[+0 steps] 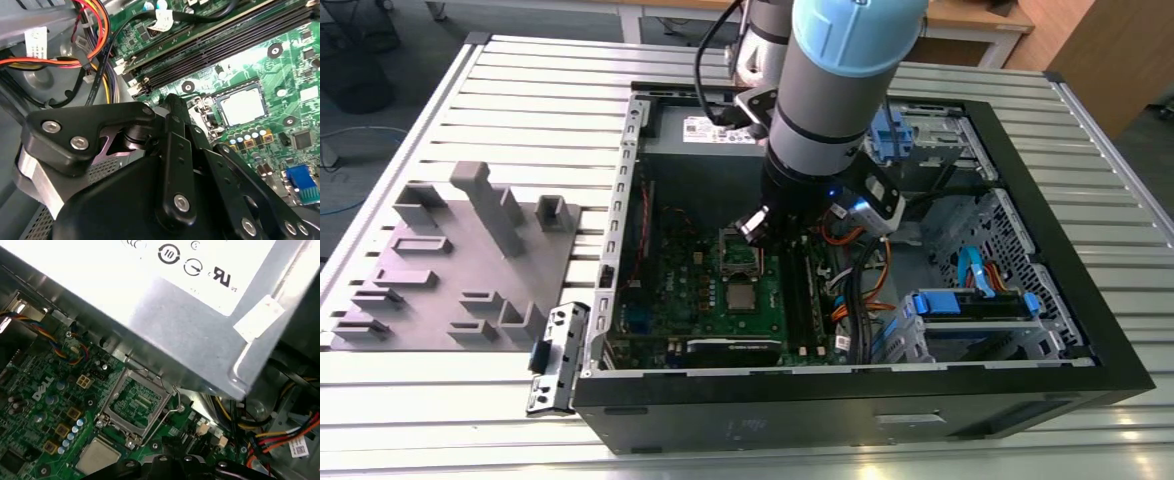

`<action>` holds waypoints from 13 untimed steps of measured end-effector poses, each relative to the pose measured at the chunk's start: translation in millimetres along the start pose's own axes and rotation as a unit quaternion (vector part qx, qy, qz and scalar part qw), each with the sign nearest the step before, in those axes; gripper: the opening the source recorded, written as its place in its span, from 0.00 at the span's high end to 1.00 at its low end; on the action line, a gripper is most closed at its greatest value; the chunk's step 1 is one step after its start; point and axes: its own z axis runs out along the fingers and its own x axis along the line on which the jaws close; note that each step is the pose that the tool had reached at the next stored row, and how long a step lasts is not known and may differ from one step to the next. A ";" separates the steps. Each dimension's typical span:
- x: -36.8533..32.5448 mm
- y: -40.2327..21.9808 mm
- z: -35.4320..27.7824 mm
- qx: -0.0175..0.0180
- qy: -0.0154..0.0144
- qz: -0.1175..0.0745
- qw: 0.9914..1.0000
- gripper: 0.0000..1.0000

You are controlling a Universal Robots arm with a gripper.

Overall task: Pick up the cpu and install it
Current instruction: 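Close the cpu cover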

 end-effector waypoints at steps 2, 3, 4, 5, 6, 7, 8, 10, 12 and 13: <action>-0.4 2.3 2.5 0.000 0.000 0.000 1.000 0.89; -0.9 3.5 3.5 0.000 0.000 0.000 1.000 0.89; -1.4 4.6 4.5 0.000 0.000 0.000 1.000 0.89; -1.8 5.6 5.4 0.000 0.000 0.000 1.000 0.89; -2.1 6.4 6.8 0.000 0.000 0.000 1.000 0.89; -2.2 7.0 8.2 0.000 0.000 0.000 1.000 0.89; -2.1 7.6 9.7 0.000 0.000 0.000 1.000 0.89; -1.4 8.8 12.6 0.000 0.000 0.000 1.000 0.89; -0.8 10.0 14.4 0.000 0.000 0.000 1.000 0.89; -1.1 10.3 14.7 0.000 0.000 0.000 1.000 0.89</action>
